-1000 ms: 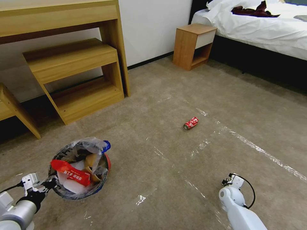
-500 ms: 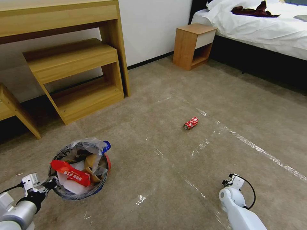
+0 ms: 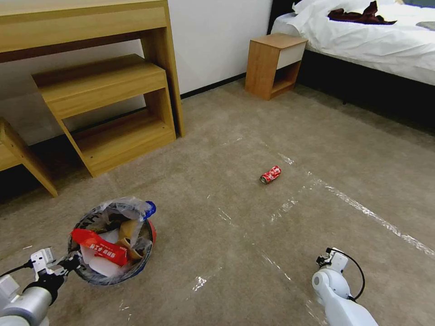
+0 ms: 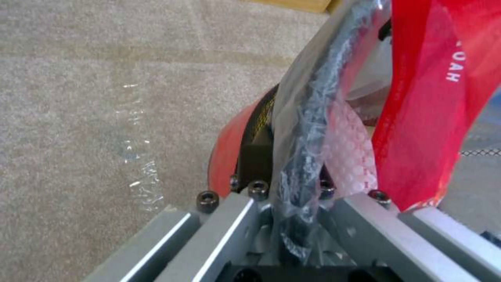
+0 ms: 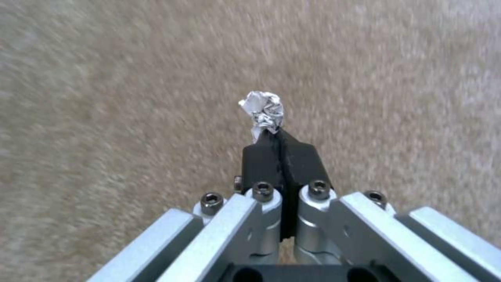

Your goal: Pick up the trash bin and place the garbage on the floor into it.

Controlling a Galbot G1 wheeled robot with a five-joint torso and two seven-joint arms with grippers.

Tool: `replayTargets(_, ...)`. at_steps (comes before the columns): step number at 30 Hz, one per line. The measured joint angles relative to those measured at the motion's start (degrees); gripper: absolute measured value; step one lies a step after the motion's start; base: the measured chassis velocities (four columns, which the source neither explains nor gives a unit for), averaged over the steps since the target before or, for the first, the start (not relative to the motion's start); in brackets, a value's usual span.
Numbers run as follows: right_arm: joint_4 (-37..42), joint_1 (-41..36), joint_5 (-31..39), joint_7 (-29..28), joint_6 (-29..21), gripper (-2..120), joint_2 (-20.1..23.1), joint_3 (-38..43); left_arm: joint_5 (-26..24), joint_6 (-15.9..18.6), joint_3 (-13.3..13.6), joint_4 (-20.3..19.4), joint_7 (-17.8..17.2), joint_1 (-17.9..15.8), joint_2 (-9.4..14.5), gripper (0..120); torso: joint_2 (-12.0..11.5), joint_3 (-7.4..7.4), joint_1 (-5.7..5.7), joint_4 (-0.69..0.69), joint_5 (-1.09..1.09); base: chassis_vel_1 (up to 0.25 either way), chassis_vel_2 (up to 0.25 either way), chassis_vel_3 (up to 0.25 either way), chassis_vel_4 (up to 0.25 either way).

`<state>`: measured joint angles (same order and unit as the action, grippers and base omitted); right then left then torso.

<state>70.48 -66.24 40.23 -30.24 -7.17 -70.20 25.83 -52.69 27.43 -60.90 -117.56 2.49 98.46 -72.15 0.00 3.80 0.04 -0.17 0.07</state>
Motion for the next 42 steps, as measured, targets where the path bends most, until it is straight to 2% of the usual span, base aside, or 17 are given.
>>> replayTargets(5,3.88,-2.41,-0.09,1.7,1.66,0,0.6,0.55,0.02,0.12,0.14,-0.24,0.0,-0.18,0.04,0,0.0,0.0,0.0,0.0,-0.01,0.0,0.0,0.0,0.0)
replayTargets(7,5.78,-3.6,-0.11,3.54,4.24,0,0.91,0.62,0.02,0.26,0.22,-0.4,-0.01,-0.25,0.17,0,0.0,0.0,0.0,-0.01,0.0,0.0,0.0,0.0,0.0)
replayTargets(8,7.54,-4.53,-0.09,6.49,8.08,0,1.26,0.63,0.01,0.4,0.26,-0.52,-0.05,-0.28,0.32,0,0.0,0.0,0.0,-0.01,0.0,0.0,0.0,0.0,0.0)
replayTargets(9,7.54,-4.53,-0.09,6.49,8.08,0,1.26,0.63,0.01,0.4,0.26,-0.52,-0.05,-0.28,0.32,0,0.0,0.0,0.0,-0.01,0.0,0.0,0.0,0.0,0.0)
replayTargets(11,8.83,-5.26,0.04,10.24,11.71,0,1.52,0.62,-0.02,0.49,0.3,-0.66,-0.09,-0.28,0.46,0,0.0,0.0,0.0,0.0,-0.01,0.0,0.0,0.0,0.0)
replayTargets(12,10.29,-5.96,0.53,14.67,16.06,0,1.86,0.44,-0.05,0.6,0.36,-0.88,-0.14,-0.25,0.62,0,0.0,0.0,0.0,0.0,0.0,0.0,0.0,0.0,0.0)
replayTargets(13,10.29,-5.96,0.53,14.67,16.06,0,1.86,0.44,-0.05,0.6,0.36,-0.88,-0.14,-0.25,0.62,0,0.0,0.0,0.0,0.0,0.0,0.0,0.0,0.0,0.0)
replayTargets(16,13.17,-7.09,2.66,23.36,23.37,0,2.66,-0.2,-0.11,0.78,0.49,-1.3,-0.21,-0.01,0.89,0,0.0,0.0,0.0,0.0,0.0,0.0,0.0,0.0,0.0)
replayTargets(17,13.17,-7.09,2.66,23.36,23.37,0,2.66,-0.2,-0.11,0.78,0.49,-1.3,-0.21,-0.01,0.89,0,0.0,0.0,0.0,0.0,0.0,0.0,0.0,0.0,0.0)
replayTargets(19,14.21,-7.14,3.41,27.86,27.18,0,3.21,-0.65,-0.12,0.88,0.59,-1.47,-0.22,0.11,1.01,0,0.0,0.0,0.0,0.0,0.0,0.0,0.0,0.0,0.0)
replayTargets(20,15.28,-7.12,4.55,32.77,31.09,0,3.99,-1.34,-0.15,0.99,0.73,-1.71,-0.25,0.27,1.12,0,0.0,0.0,0.0,0.0,0.0,0.0,0.0,0.0,0.0)
replayTargets(21,15.28,-7.12,4.55,32.77,31.09,0,3.99,-1.34,-0.15,0.99,0.73,-1.71,-0.25,0.27,1.12,0,0.0,0.0,0.0,0.0,0.0,0.0,0.0,0.0,0.0)
replayTargets(24,19.24,-6.74,6.5,40.4,36.45,0,6.63,-3.22,-0.58,1.5,1.19,-2.25,-0.4,0.44,1.36,0,0.0,0.0,0.0,0.0,0.0,0.0,0.0,0.0,0.0)
replayTargets(28,23.4,-6.34,6.59,43.37,38.16,0,9.26,-5.2,-1.16,2.04,1.62,-2.85,-0.84,0.5,1.66,0,0.0,0.0,0.0,0.0,-0.01,0.0,0.0,0.0,0.0)
replayTargets(31,29.22,-4.57,5.64,45.2,39.34,0,13.52,-9.89,-1.87,2.96,2.07,-3.77,-1.33,0.42,2.4,0,0.0,0.0,0.0,0.0,0.0,0.0,0.0,0.0,0.0)
replayTargets(32,29.22,-4.57,5.64,45.2,39.34,0,13.52,-9.89,-1.87,2.96,2.07,-3.77,-1.33,0.42,2.4,0,0.0,0.0,0.0,0.0,0.0,0.0,0.0,0.0,0.0)
replayTargets(42,39.38,5.05,4.39,45.58,38.85,0,24.04,-24.37,-6.16,5.3,1.61,-4.11,-3.67,-0.29,5.51,0,0.0,0.0,0.0,0.0,0.0,0.0,0.0,0.0,0.0)
